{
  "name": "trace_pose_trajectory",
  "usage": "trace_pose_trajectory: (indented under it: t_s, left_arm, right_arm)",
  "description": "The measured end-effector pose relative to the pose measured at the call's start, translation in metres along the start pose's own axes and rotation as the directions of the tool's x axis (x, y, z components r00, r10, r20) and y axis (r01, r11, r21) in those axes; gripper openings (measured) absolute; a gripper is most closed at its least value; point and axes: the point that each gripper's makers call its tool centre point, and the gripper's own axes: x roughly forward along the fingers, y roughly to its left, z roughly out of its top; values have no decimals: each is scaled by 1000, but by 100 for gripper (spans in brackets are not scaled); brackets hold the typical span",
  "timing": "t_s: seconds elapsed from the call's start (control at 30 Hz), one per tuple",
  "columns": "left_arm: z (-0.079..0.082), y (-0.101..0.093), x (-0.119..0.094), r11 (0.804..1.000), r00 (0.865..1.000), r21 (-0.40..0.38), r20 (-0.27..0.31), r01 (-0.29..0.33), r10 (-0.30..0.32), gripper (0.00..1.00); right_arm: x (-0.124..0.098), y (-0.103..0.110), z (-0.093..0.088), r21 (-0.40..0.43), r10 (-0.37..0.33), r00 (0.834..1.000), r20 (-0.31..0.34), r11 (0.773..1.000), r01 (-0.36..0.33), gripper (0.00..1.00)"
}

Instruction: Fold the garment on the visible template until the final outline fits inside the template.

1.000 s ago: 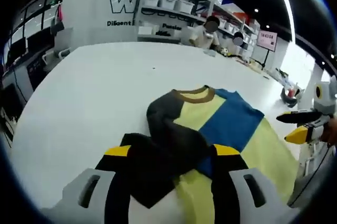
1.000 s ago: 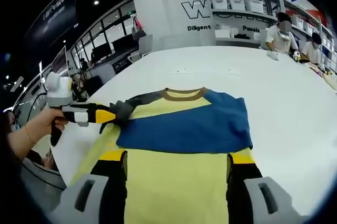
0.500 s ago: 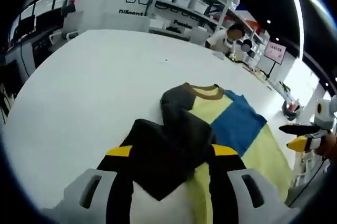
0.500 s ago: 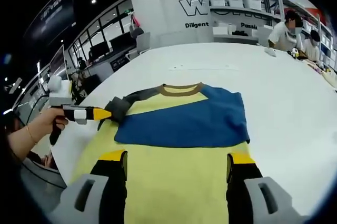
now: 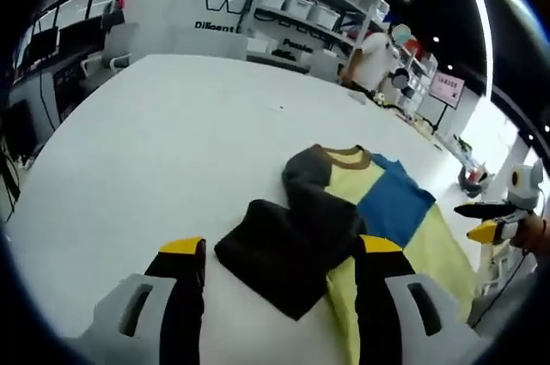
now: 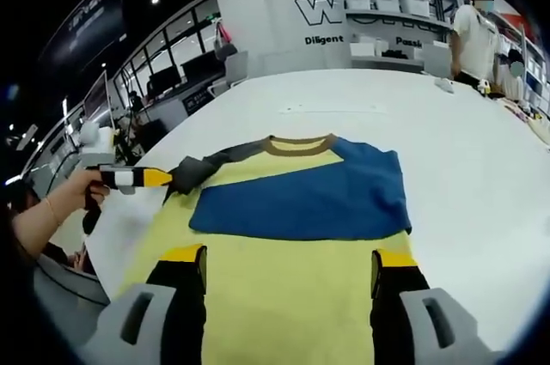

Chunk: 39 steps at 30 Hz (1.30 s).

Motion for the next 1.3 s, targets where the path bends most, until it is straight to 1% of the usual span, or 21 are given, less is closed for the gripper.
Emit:
trace_pose_trajectory:
  t_s: [0.03, 0.1, 0.17, 0.2, 0.27, 0.3, 0.33, 0.37, 0.43, 0.57, 0.63, 0.67, 0.73, 0.77, 0.8, 0.83, 0.87, 1.03, 1.13, 1.2, 1.3]
  left_arm:
    - [-2, 0, 3, 1000, 1000, -8, -11, 18, -18, 73]
    - [-6, -1, 6, 998, 998, -24, -37, 52, -52, 73]
    - [-1, -1, 7, 998, 998, -5, -19, 65, -65, 70]
    - [-2, -1, 7, 997, 997, -15, -32, 72, -72, 70]
    - [1, -3, 8, 995, 995, -39, -28, 93, -94, 68]
    - [2, -2, 8, 994, 995, -47, -29, 96, -97, 63]
    - [0, -2, 7, 994, 994, -57, -46, 93, -96, 60]
    - [-1, -2, 7, 994, 994, -55, -44, 94, -96, 56]
    - [-4, -1, 8, 995, 995, -55, -51, 84, -87, 53]
    - [-6, -3, 7, 994, 995, -72, -51, 79, -83, 50]
    - [-8, -2, 7, 995, 996, -74, -53, 70, -74, 46]
    - [-8, -2, 7, 995, 996, -76, -53, 67, -71, 42]
    - [-8, -2, 7, 995, 996, -78, -52, 63, -67, 28]
    - [-8, 1, 5, 993, 998, -113, -44, 45, -50, 19]
    - [-3, 8, 5, 982, 1000, -187, 11, 15, -13, 14]
    - [-4, 8, 3, 977, 1000, -213, 10, 23, -21, 12]
    - [-4, 8, 3, 975, 1000, -221, 15, 24, -21, 12]
    - [-6, 4, 1, 983, 1000, -184, 7, 26, -25, 7]
    - [-4, 4, -2, 984, 1000, -179, 18, 22, -19, 4]
    - [-3, 4, -5, 985, 1000, -172, 26, 10, -6, 1]
    - [3, 9, -13, 986, 999, -168, 45, -16, 24, 1]
  right_arm:
    - [0, 1, 0, -2, 3, 1000, -2, 1000, -3, 77]
    - [0, 1, -3, -4, 7, 1000, -10, 1000, -7, 78]
    - [-1, 1, -4, -5, 7, 1000, -13, 1000, -7, 78]
    - [-1, 1, -5, -3, 6, 1000, -16, 1000, -7, 78]
    - [-2, -1, -7, -1, 3, 1000, -19, 1000, -3, 78]
    - [-2, -1, -7, -1, 3, 1000, -19, 1000, -3, 78]
    - [-2, -2, -7, 0, 1, 1000, -21, 1000, -1, 78]
    - [-2, -2, -7, 0, 0, 1000, -21, 1000, 0, 78]
    - [-3, -2, -7, 1, -2, 1000, -20, 1000, 2, 78]
    - [-3, -3, -7, -2, -3, 1000, -21, 1000, 3, 78]
    - [-2, -2, -7, -4, -3, 1000, -24, 1000, 3, 78]
    - [-2, -2, -8, -4, -3, 1000, -24, 1000, 3, 78]
    - [-2, -2, -8, -4, -3, 1000, -24, 1000, 3, 78]
    - [-2, -1, -8, -7, 0, 1000, -26, 1000, 0, 78]
    - [-2, 0, -7, -12, 2, 1000, -28, 1000, -2, 78]
    - [-2, 0, -8, -14, 2, 1000, -30, 1000, -2, 78]
    - [-2, 0, -8, -16, 1, 1000, -31, 1000, -2, 77]
    - [-3, 0, -9, -20, -2, 999, -39, 1000, 2, 77]
    - [-3, 1, -9, -25, -2, 999, -41, 1000, 1, 76]
    - [-3, 2, -8, -27, -2, 999, -41, 1000, 1, 76]
    - [-4, 2, -7, -30, -2, 999, -39, 1000, 1, 76]
